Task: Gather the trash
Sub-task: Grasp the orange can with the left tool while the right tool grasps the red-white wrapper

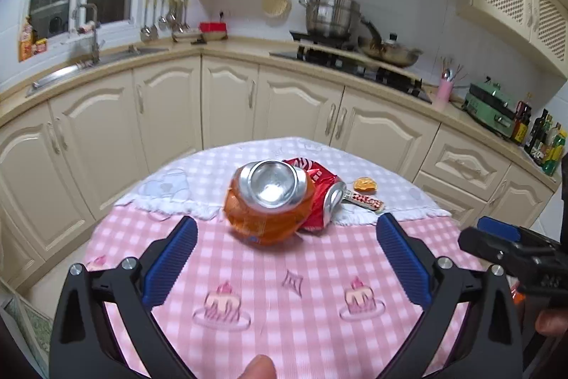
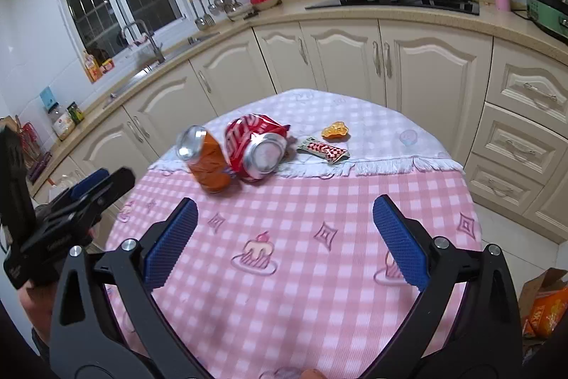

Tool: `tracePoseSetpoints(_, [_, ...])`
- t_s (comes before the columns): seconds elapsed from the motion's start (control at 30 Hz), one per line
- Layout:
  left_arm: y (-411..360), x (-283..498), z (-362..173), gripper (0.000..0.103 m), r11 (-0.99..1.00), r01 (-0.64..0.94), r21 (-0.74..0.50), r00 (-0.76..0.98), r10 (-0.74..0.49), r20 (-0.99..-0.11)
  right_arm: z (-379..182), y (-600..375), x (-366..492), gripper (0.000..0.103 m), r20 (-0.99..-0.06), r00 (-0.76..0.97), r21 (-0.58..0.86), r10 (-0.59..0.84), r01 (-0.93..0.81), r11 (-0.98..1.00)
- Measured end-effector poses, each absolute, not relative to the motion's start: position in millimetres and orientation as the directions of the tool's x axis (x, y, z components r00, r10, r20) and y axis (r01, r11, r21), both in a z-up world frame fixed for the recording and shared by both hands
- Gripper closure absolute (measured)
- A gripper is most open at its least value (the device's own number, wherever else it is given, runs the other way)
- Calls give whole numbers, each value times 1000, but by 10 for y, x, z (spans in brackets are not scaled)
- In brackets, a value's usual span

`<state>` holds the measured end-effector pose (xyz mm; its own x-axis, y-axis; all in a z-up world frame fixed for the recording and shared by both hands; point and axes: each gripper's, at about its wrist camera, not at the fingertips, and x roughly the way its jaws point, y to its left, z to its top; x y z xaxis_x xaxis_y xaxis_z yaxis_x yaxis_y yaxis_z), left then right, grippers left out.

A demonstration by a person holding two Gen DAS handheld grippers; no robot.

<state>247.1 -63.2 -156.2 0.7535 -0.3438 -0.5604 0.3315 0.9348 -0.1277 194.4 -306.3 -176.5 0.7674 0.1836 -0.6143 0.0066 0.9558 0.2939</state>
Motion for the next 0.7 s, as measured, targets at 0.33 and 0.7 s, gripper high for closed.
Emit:
tracePoseSetpoints(0.33, [-1010, 3358, -2021, 4, 959, 284, 24, 751, -207, -627, -2191, -3281, 2685, 6, -680, 707, 305, 193, 33, 952])
tracePoseSetpoints(0.7, [-857, 3591, -2164, 10, 921, 371, -117, 675, -354, -647, -2506, -3211, 3355, 6, -772, 630, 139, 83, 41, 989])
